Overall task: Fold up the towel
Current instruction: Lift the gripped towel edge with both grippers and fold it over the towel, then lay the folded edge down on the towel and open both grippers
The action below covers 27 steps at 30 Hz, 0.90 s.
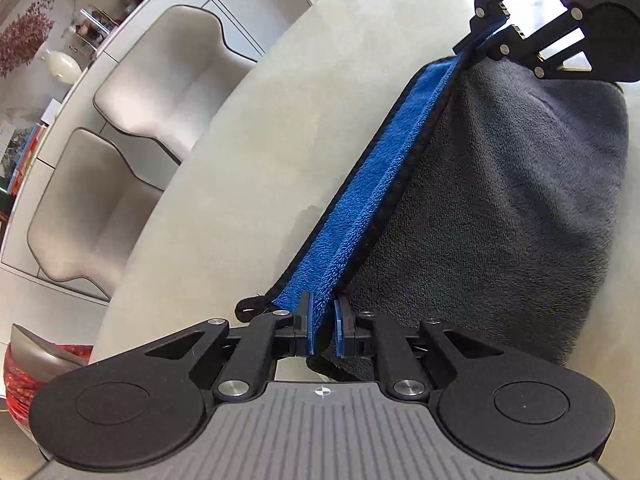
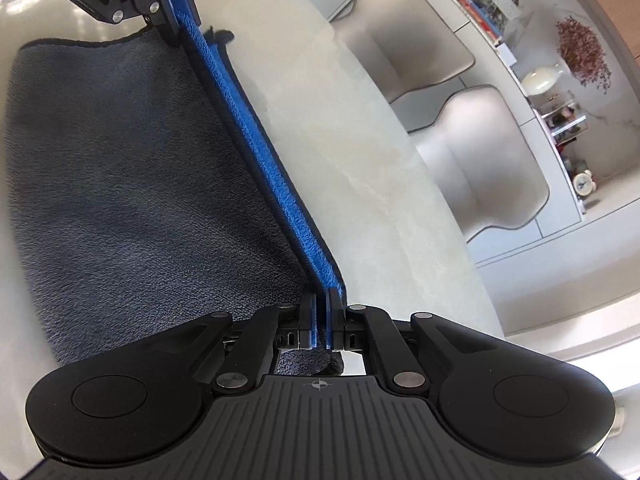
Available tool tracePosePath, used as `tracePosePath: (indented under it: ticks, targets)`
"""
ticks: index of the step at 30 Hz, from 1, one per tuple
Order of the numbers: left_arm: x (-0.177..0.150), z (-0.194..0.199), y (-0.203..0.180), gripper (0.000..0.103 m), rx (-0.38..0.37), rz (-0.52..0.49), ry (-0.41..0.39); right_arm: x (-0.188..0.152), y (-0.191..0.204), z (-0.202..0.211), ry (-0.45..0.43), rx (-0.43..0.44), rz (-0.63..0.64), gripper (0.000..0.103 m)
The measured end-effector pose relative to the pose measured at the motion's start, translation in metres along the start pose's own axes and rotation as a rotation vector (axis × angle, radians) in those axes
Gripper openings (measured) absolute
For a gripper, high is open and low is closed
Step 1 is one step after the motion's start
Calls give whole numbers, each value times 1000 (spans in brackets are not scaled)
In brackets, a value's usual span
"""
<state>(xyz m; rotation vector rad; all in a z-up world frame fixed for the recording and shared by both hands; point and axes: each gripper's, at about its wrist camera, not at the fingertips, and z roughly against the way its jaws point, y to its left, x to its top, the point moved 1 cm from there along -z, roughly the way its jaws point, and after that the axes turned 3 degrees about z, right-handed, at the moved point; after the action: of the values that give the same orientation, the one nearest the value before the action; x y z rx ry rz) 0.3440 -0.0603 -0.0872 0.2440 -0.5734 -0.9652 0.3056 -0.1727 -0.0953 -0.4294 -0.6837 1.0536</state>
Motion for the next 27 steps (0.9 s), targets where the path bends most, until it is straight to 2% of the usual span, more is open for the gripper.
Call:
tracePosePath:
  ticks: [11, 16, 20, 22, 24, 27]
  targets:
    - [0, -20, 8, 12, -13, 26, 6, 2, -4, -20, 15, -1, -8, 3]
    - [0, -26, 11, 19, -12, 51, 7, 2, -3, -27, 32, 10, -24, 3]
    - [-7, -24, 18, 25, 50, 95, -10, 2, -4, -30, 35, 7, -43, 5]
    - [-13, -23, 21, 34, 74, 117, -6, 1, -6, -29, 26, -12, -56, 8]
    - [-19, -21, 24, 34, 77, 139, -13, 1, -7, -26, 1, -41, -70, 9]
    - [-30, -14, 22, 34, 132, 166, -29, 2, -11, -24, -29, -66, -97, 9]
